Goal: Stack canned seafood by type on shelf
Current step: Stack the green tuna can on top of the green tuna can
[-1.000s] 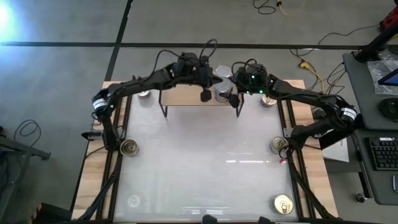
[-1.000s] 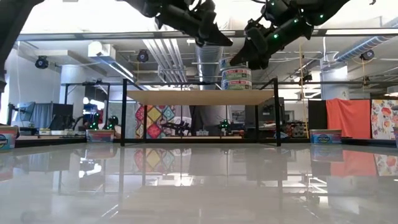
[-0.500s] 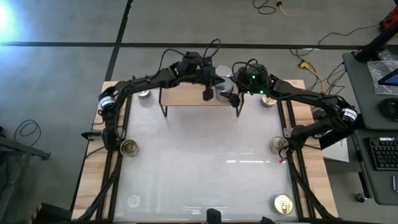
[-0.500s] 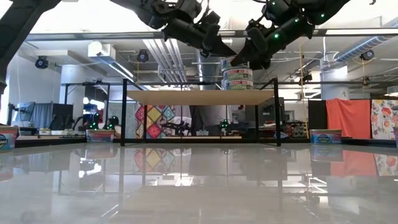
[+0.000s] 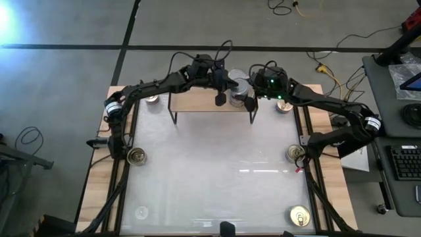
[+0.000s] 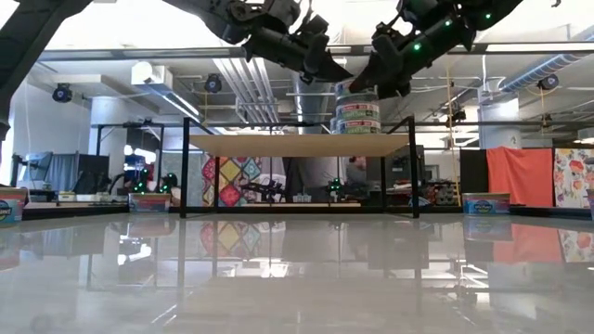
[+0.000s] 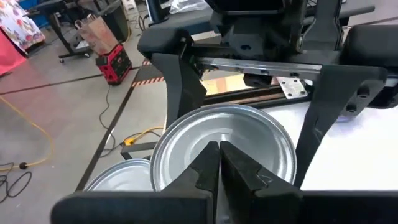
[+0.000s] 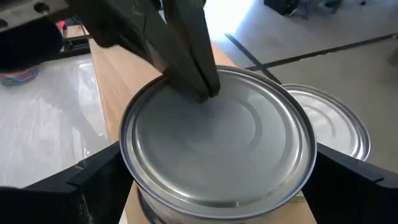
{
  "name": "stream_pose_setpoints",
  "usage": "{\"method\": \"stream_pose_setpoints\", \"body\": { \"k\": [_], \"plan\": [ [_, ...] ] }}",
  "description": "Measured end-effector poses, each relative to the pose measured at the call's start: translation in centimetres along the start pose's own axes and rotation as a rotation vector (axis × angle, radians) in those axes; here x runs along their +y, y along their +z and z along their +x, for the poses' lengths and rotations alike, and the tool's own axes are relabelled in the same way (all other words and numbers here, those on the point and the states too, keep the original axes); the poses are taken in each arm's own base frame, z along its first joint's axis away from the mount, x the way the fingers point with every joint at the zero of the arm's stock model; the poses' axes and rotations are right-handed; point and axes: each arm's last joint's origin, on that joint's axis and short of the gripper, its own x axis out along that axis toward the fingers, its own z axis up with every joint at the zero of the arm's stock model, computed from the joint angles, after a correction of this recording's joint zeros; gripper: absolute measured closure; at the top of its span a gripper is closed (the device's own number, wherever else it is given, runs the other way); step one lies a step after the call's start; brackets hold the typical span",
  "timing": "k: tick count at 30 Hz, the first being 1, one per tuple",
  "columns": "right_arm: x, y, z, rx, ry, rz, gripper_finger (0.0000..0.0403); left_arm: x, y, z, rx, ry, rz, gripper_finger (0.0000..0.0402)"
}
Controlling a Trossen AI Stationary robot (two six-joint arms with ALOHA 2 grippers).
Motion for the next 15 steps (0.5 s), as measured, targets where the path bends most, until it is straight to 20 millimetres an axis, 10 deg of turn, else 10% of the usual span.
{"method": "stream_pose_setpoints", "body": {
  "k": [15],
  "plan": [
    [0.1,-1.0,1.2,0.043,0.026,-0.007,0.0030,-0.7,-0.3,1.1,-0.022,-0.012,-0.006,0.0402]
  ]
}}
